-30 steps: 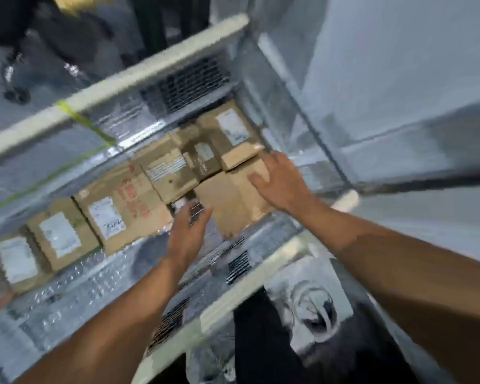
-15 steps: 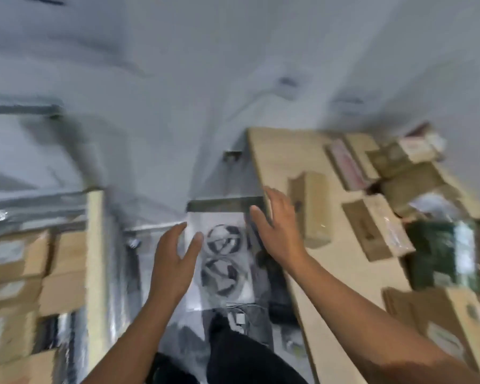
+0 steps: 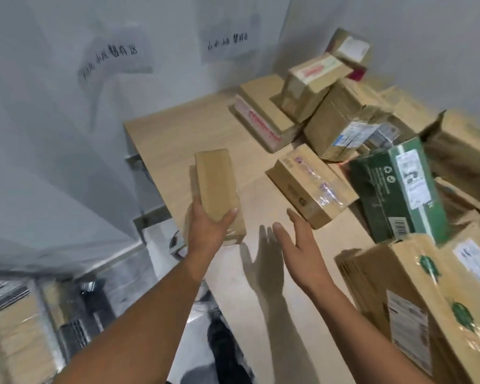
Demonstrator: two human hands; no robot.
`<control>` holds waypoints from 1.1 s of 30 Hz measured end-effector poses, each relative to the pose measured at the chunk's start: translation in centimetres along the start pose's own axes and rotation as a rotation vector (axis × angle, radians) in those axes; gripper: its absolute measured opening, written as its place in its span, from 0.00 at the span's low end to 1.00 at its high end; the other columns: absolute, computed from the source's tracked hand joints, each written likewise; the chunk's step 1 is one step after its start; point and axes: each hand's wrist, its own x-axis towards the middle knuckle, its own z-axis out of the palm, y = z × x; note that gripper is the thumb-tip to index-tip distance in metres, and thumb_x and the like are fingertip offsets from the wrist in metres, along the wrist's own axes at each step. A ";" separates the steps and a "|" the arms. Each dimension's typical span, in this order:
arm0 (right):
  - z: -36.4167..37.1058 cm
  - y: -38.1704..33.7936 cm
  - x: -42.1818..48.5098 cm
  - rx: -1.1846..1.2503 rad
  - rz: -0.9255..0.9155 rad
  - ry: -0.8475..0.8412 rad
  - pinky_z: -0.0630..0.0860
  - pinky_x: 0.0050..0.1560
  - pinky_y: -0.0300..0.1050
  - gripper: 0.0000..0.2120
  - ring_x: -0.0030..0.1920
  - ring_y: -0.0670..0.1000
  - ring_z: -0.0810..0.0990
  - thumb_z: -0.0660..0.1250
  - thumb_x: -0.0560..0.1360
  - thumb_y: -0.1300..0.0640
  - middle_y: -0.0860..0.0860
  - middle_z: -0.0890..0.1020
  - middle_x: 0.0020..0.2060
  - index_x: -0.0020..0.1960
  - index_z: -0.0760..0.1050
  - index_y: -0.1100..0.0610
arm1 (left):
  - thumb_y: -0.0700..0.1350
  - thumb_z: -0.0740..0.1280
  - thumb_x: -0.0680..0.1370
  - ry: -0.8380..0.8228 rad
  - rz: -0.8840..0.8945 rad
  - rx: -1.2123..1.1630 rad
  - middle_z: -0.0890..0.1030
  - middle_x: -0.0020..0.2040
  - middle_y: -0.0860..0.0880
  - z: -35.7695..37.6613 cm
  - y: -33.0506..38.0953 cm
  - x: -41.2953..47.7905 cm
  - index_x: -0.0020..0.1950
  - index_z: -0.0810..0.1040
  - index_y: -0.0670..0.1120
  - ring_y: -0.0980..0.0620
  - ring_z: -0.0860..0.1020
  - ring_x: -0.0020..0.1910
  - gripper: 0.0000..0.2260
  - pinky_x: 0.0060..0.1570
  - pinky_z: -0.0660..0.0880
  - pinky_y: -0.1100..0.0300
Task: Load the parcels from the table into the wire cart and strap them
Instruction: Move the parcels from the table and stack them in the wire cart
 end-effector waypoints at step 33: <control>54.8 -22.3 -32.4 -0.489 -0.773 -1.512 0.80 0.58 0.47 0.25 0.60 0.50 0.79 0.71 0.80 0.49 0.48 0.74 0.62 0.74 0.69 0.46 | 0.57 0.73 0.76 1.195 -0.188 -1.029 0.81 0.68 0.48 -44.3 -31.9 -29.8 0.78 0.64 0.53 0.54 0.84 0.58 0.33 0.50 0.83 0.59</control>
